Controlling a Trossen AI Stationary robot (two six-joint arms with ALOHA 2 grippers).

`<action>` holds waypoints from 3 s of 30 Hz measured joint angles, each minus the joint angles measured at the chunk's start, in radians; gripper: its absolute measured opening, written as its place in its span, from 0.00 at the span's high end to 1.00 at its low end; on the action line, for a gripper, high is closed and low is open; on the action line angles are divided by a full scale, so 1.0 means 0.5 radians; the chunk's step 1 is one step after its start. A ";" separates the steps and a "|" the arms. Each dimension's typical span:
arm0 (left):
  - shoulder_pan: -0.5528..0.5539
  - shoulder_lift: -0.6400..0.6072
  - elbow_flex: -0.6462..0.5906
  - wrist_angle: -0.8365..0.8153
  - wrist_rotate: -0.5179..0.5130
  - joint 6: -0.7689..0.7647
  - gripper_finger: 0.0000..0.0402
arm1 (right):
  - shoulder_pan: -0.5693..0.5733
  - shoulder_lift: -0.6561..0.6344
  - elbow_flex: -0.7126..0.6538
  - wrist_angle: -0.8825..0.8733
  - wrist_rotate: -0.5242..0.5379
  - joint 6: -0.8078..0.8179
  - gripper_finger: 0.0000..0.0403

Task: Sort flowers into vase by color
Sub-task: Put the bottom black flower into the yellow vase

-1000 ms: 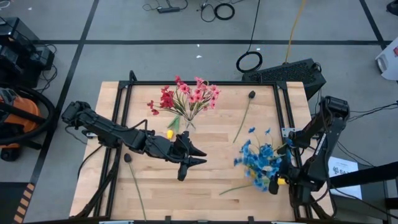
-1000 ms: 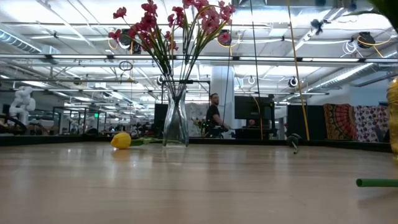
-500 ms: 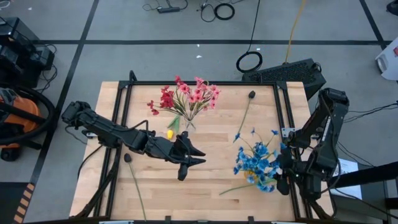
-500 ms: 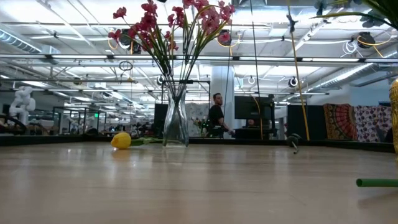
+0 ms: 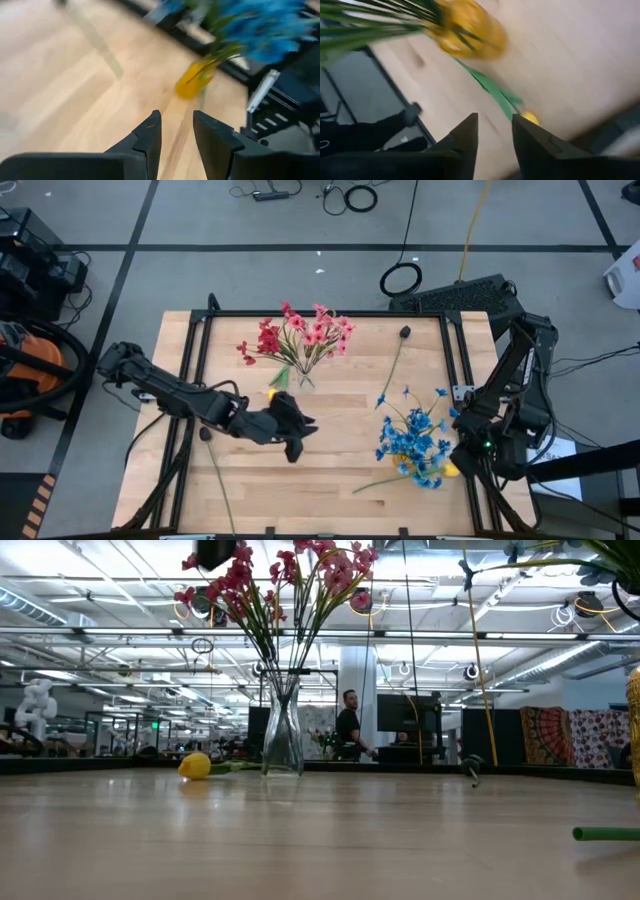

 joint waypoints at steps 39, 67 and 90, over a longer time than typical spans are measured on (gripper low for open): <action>-0.833 -0.020 -0.722 -1.215 1.055 -2.967 0.71 | 0.000 0.308 0.000 -0.036 -0.112 0.461 1.00; -0.869 -0.027 -1.051 -0.998 1.089 -3.009 0.93 | -0.002 0.441 -0.001 0.143 -0.112 0.461 1.00; -0.430 -0.708 -0.726 0.073 -1.191 -0.948 0.97 | -0.086 0.442 -0.001 0.157 0.102 0.470 1.00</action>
